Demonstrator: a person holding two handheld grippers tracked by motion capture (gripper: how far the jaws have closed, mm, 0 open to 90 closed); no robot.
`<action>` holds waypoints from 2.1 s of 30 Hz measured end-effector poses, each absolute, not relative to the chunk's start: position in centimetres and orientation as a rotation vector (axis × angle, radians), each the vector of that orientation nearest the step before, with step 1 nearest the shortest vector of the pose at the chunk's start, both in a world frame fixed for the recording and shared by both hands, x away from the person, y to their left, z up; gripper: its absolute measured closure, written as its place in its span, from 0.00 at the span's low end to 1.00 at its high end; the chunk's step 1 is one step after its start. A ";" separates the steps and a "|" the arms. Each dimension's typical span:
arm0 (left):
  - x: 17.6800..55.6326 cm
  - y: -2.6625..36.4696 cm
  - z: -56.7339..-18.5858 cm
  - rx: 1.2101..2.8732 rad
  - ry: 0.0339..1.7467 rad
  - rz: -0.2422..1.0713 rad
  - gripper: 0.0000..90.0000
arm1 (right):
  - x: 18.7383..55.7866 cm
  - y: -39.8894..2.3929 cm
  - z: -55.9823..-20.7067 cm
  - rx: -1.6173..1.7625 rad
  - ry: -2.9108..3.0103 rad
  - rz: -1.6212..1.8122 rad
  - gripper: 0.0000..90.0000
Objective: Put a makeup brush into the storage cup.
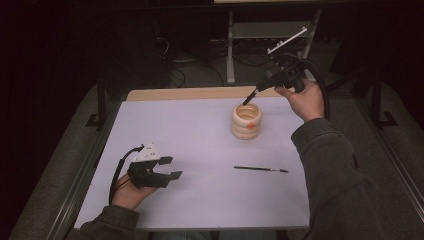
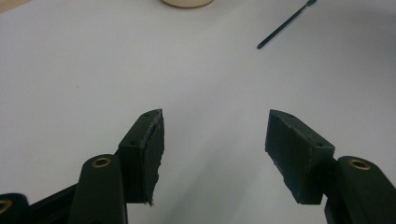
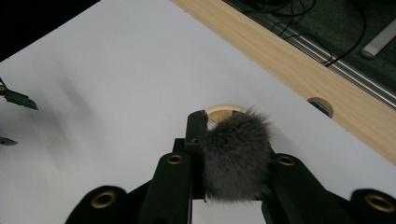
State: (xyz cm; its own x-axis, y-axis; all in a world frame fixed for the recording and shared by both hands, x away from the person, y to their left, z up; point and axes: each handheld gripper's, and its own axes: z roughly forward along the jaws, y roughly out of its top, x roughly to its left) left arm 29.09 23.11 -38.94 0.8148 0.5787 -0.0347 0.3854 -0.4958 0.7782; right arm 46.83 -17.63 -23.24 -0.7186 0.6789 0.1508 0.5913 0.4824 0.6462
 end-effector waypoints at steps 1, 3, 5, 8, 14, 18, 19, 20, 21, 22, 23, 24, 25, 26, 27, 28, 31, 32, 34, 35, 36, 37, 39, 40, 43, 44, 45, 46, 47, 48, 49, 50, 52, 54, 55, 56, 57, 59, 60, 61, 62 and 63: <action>29.1 23.1 -39.0 2.150 0.707 0.290 0.41 | 46.9 -17.6 -23.3 1.119 2.595 1.050 0.85; 29.1 23.1 -39.0 2.150 0.707 0.290 0.41 | 46.9 -17.6 -23.4 1.121 2.596 1.044 0.85; 29.1 23.1 -39.0 2.151 0.704 0.290 0.41 | 47.1 -17.7 -23.7 1.134 2.595 1.048 0.85; 29.1 23.1 -38.9 2.154 0.704 0.290 0.41 | 47.1 -17.7 -23.8 1.144 2.596 1.046 0.85; 29.1 23.0 -39.0 2.144 0.710 0.289 0.41 | 47.3 -17.4 -24.6 1.152 2.600 1.036 0.85; 29.1 23.0 -39.0 2.145 0.707 0.290 0.41 | 47.5 -17.4 -25.1 1.164 2.604 1.027 0.85; 29.1 23.1 -39.0 2.150 0.705 0.292 0.41 | 47.5 -17.5 -25.2 1.172 2.601 1.029 0.85; 29.1 23.1 -39.0 2.149 0.707 0.292 0.41 | 47.5 -17.5 -25.2 1.170 2.599 1.031 0.85; 29.1 23.1 -39.0 2.149 0.707 0.292 0.41 | 47.5 -17.5 -25.2 1.170 2.599 1.031 0.85; 29.1 23.1 -39.0 2.154 0.705 0.295 0.41 | 47.5 -17.6 -25.4 1.168 2.595 1.034 0.85; 29.1 23.1 -39.0 2.161 0.707 0.292 0.41 | 47.5 -17.6 -25.5 1.172 2.594 1.031 0.85; 29.1 23.0 -39.0 2.159 0.707 0.293 0.41 | 47.5 -17.6 -25.5 1.179 2.595 1.033 0.85; 29.0 23.0 -39.0 2.159 0.708 0.294 0.41 | 47.5 -17.7 -25.6 1.186 2.595 1.029 0.85; 29.0 23.0 -39.0 2.159 0.708 0.294 0.41 | 47.5 -17.7 -25.7 1.185 2.595 1.029 0.85; 29.0 23.0 -39.0 2.158 0.708 0.294 0.41 | 47.5 -17.7 -25.8 1.185 2.596 1.026 0.85; 29.0 23.0 -39.0 2.158 0.708 0.294 0.41 | 47.5 -17.7 -25.8 1.185 2.596 1.026 0.85; 29.0 23.0 -39.0 2.157 0.706 0.295 0.41 | 47.6 -17.8 -26.1 1.195 2.592 1.033 0.85; 29.0 23.0 -39.0 2.154 0.707 0.295 0.41 | 47.6 -17.9 -26.2 1.199 2.591 1.030 0.85; 29.0 23.0 -39.0 2.154 0.705 0.294 0.41 | 47.6 -18.0 -26.3 1.198 2.591 1.032 0.85; 29.1 23.0 -39.0 2.155 0.705 0.294 0.41 | 47.6 -18.0 -26.4 1.196 2.591 1.032 0.85; 29.1 23.0 -39.0 2.155 0.705 0.295 0.41 | 47.6 -18.0 -26.5 1.202 2.591 1.034 0.85; 29.1 23.0 -39.0 2.155 0.705 0.294 0.41 | 47.6 -18.0 -26.6 1.211 2.591 1.033 0.85; 29.0 23.0 -39.0 2.153 0.706 0.294 0.41 | 47.7 -18.0 -26.8 1.210 2.593 1.037 0.85; 29.0 23.0 -39.0 2.153 0.706 0.295 0.41 | 47.7 -18.0 -26.9 1.207 2.596 1.035 0.85; 29.0 23.0 -39.0 2.155 0.706 0.294 0.41 | 47.7 -17.8 -27.3 1.209 2.597 1.032 0.85; 29.0 23.0 -39.0 2.157 0.704 0.295 0.41 | 47.7 -17.8 -27.3 1.213 2.599 1.031 0.85; 29.0 23.0 -39.0 2.156 0.706 0.294 0.41 | 47.8 -17.8 -27.4 1.210 2.601 1.028 0.85; 29.0 23.0 -39.0 2.156 0.704 0.296 0.41 | 47.8 -17.8 -27.4 1.217 2.600 1.025 0.85; 29.1 23.0 -39.0 2.157 0.703 0.296 0.41 | 47.8 -17.8 -27.4 1.216 2.600 1.025 0.85; 29.1 23.0 -39.0 2.158 0.703 0.296 0.41 | 47.8 -17.8 -27.5 1.218 2.600 1.028 0.85; 29.1 23.0 -39.0 2.158 0.703 0.297 0.41 | 47.8 -17.8 -27.5 1.217 2.599 1.030 0.85; 29.1 23.0 -39.0 2.159 0.702 0.297 0.41 | 47.7 -17.7 -27.5 1.216 2.598 1.030 0.85; 29.1 23.1 -39.0 2.164 0.699 0.299 0.41 | 47.7 -17.7 -27.6 1.216 2.599 1.030 0.85; 29.1 23.1 -38.9 2.168 0.695 0.302 0.41 | 47.7 -17.6 -27.7 1.215 2.598 1.026 0.85; 29.0 23.0 -39.0 2.155 0.705 0.297 0.41 | 47.7 -17.6 -27.8 1.220 2.598 1.026 0.85; 29.0 23.0 -39.0 2.158 0.702 0.298 0.41 | 47.7 -17.6 -27.9 1.223 2.598 1.028 0.85; 29.0 23.0 -39.0 2.157 0.703 0.298 0.41 | 47.7 -17.6 -28.0 1.223 2.598 1.024 0.85; 29.0 23.0 -38.9 2.162 0.704 0.296 0.41 | 47.7 -17.6 -28.1 1.232 2.598 1.022 0.85; 29.0 23.0 -38.9 2.162 0.702 0.298 0.41 | 47.8 -17.6 -28.2 1.228 2.597 1.024 0.85; 29.1 23.0 -38.9 2.163 0.701 0.298 0.41 | 47.8 -17.6 -28.3 1.230 2.598 1.023 0.85; 29.0 23.0 -38.9 2.162 0.700 0.298 0.41 | 47.8 -17.6 -28.4 1.231 2.599 1.019 0.85; 29.0 23.0 -39.0 2.159 0.697 0.298 0.41 | 47.8 -17.6 -28.5 1.241 2.599 1.020 0.85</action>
State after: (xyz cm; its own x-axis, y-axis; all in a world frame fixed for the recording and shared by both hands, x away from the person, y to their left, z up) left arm 29.03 23.00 -38.95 0.8179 0.5748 -0.0256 0.3784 -0.5039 0.7765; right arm 47.81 -17.62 -28.53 -0.6670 0.7185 0.1971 0.6609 0.4484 0.6018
